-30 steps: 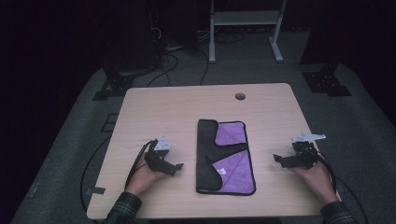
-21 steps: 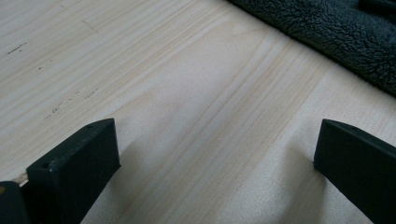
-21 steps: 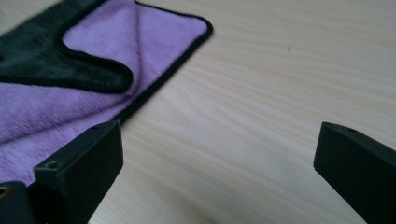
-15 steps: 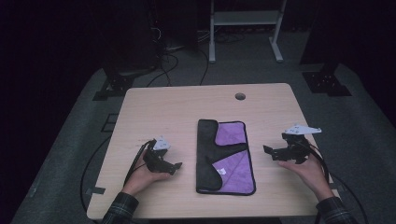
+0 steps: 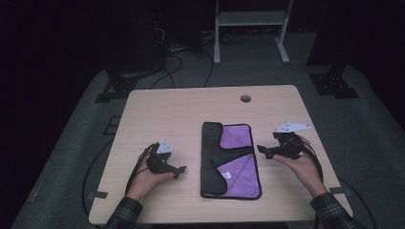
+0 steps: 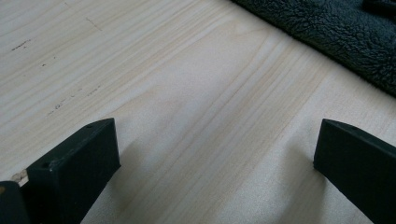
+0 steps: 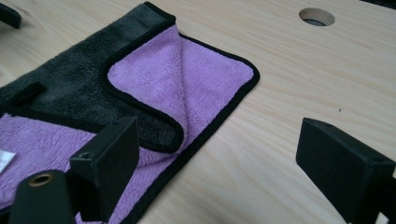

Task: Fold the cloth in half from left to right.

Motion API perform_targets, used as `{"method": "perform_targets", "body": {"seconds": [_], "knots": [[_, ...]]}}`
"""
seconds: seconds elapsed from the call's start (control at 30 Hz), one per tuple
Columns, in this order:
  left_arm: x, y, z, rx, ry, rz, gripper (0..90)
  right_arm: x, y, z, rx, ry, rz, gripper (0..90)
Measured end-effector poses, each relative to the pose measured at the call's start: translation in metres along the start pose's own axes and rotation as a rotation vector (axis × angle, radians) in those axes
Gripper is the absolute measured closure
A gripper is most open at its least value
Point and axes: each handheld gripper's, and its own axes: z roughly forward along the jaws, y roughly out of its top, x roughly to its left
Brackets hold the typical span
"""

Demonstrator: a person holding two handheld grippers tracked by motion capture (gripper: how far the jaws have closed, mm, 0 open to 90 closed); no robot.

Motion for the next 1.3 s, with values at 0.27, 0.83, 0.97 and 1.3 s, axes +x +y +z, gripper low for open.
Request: {"method": "perform_targets", "body": {"seconds": [0.27,0.83,0.97,1.3], "knots": [[0.0,0.0,0.0,0.0,0.005,-0.004,0.0,0.015,0.014,0.018,0.008,0.046,-0.001,24.3],[0.0,0.0,0.001,-0.004,0.005,-0.007,0.0,0.047,0.046,0.062,0.074,0.197,-0.071,46.2],[0.0,0.0,0.001,-0.004,0.005,-0.007,0.0,0.054,0.05,0.073,0.085,0.215,-0.091,49.3],[0.0,0.0,0.001,0.0,0.005,-0.005,0.0,0.074,0.055,0.099,0.129,0.23,-0.146,56.4]]}}
